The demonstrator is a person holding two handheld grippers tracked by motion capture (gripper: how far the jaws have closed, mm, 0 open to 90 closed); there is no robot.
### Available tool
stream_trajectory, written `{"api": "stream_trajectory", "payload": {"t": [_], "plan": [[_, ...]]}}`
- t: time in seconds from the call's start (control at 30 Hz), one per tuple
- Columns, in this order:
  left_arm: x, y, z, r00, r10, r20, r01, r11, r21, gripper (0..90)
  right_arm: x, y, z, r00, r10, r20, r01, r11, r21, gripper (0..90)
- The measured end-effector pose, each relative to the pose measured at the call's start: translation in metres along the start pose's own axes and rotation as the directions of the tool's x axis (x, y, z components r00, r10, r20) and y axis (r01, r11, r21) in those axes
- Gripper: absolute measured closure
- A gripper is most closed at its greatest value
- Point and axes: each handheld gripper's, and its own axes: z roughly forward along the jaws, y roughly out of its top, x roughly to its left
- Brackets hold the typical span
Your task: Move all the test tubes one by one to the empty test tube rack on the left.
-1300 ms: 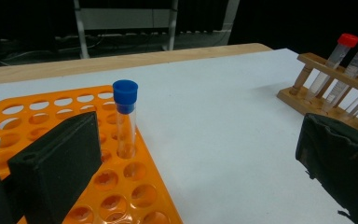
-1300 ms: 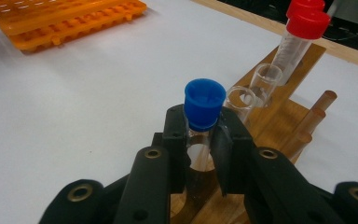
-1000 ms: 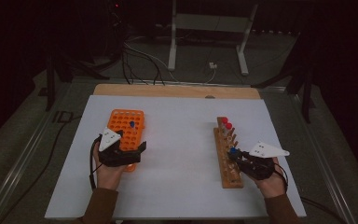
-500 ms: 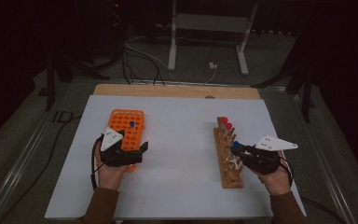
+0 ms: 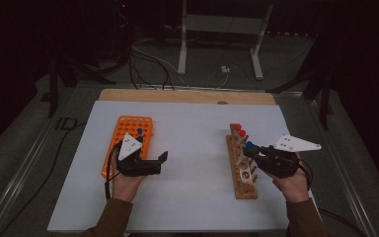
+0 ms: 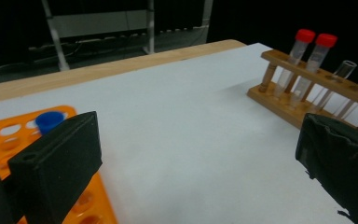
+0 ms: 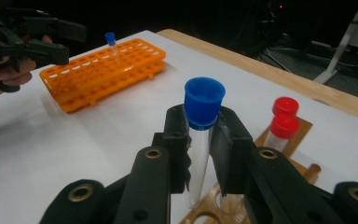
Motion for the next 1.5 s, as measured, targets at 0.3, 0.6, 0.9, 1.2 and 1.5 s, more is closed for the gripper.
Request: {"api": "stream_trajectory", "payload": {"t": [0.3, 0.6, 0.9, 1.2, 1.5], "plan": [[-0.021, 0.010, 0.012, 0.9986, 0.041, 0.033, -0.041, 0.9991, -0.007, 0.8, 0.007, 0.007, 0.023, 0.9991, 0.010, -0.041, -0.010, 1.000, 0.002, 77.2], [-0.044, 0.015, 0.026, 0.9939, 0.088, 0.066, -0.087, 0.9961, -0.009, 0.8, 0.017, 0.011, 0.041, 0.9971, 0.013, -0.074, -0.012, 1.000, 0.009, 77.2], [-0.066, 0.018, 0.040, 0.9860, 0.118, 0.118, -0.118, 0.9930, -0.007, 2.4, 0.030, 0.014, 0.057, 0.9948, 0.011, -0.101, -0.009, 1.000, 0.021, 77.1], [-0.089, 0.014, 0.050, 0.9738, 0.163, 0.159, -0.166, 0.9862, 0.004, 16.8, 0.042, 0.018, 0.071, 0.9919, -0.001, -0.127, 0.006, 0.999, 0.037, 77.0], [-0.102, 0.012, 0.056, 0.9601, 0.185, 0.210, -0.188, 0.9821, -0.002, 43.5, 0.048, 0.018, 0.075, 0.9893, -0.003, -0.146, 0.009, 0.999, 0.039, 76.9]]}}
